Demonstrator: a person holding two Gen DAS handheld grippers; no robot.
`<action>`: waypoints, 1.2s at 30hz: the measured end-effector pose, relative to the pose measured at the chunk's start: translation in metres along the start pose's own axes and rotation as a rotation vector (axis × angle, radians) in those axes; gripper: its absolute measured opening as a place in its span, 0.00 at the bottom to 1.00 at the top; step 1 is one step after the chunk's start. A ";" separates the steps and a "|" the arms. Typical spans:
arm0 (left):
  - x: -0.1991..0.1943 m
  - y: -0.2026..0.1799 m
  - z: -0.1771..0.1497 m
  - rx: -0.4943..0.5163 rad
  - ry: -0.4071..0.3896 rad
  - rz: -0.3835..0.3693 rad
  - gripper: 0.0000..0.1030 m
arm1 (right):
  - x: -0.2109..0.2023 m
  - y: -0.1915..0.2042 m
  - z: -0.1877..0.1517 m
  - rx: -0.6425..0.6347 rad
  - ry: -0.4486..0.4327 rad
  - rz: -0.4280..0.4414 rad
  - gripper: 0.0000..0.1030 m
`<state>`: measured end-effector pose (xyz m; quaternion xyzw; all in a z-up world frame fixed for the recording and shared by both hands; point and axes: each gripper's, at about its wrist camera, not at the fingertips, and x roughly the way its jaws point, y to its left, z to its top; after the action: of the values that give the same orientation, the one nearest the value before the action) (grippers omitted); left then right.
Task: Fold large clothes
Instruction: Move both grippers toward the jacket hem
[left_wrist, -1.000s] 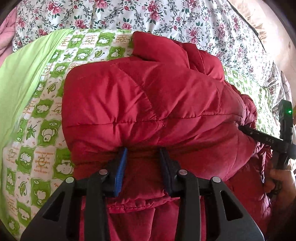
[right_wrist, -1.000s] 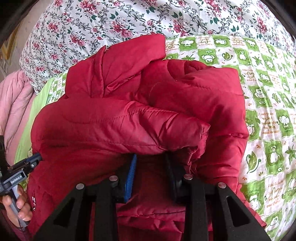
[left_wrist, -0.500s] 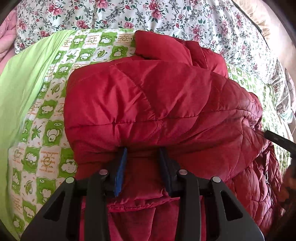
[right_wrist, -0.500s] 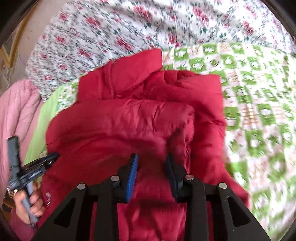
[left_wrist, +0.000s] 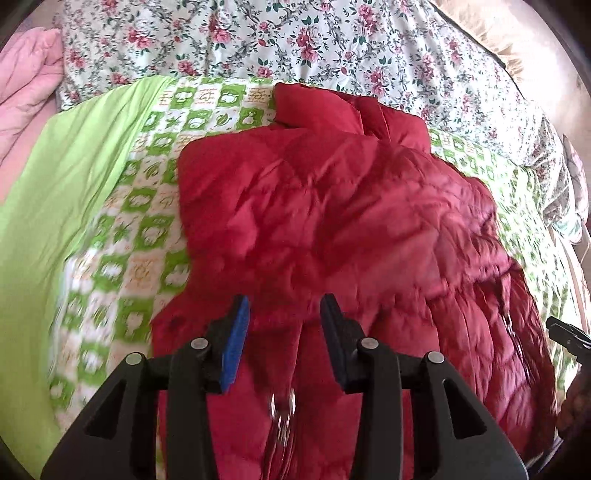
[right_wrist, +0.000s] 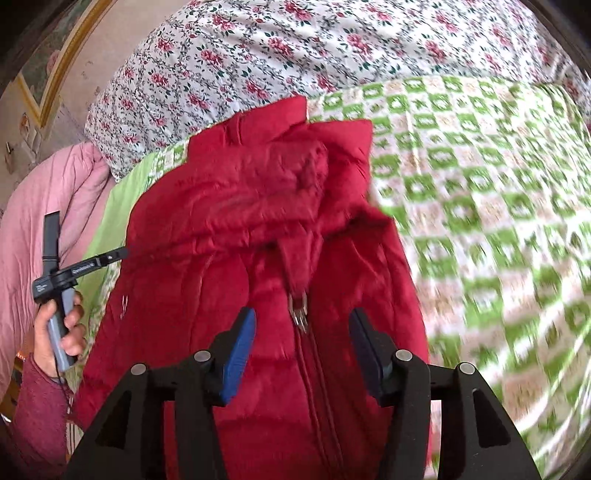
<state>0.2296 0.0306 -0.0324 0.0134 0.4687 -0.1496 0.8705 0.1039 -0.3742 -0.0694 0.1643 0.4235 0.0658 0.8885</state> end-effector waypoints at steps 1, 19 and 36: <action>-0.006 0.002 -0.005 -0.004 0.000 -0.003 0.37 | -0.004 -0.002 -0.004 0.001 0.000 -0.002 0.53; -0.070 0.048 -0.099 -0.074 0.071 0.027 0.48 | -0.051 -0.016 -0.056 0.019 -0.005 -0.078 0.74; -0.087 0.072 -0.164 -0.080 0.203 -0.053 0.69 | -0.046 -0.021 -0.104 -0.095 0.229 -0.156 0.58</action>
<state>0.0713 0.1477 -0.0611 -0.0185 0.5604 -0.1516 0.8140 -0.0059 -0.3809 -0.1043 0.0802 0.5298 0.0346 0.8436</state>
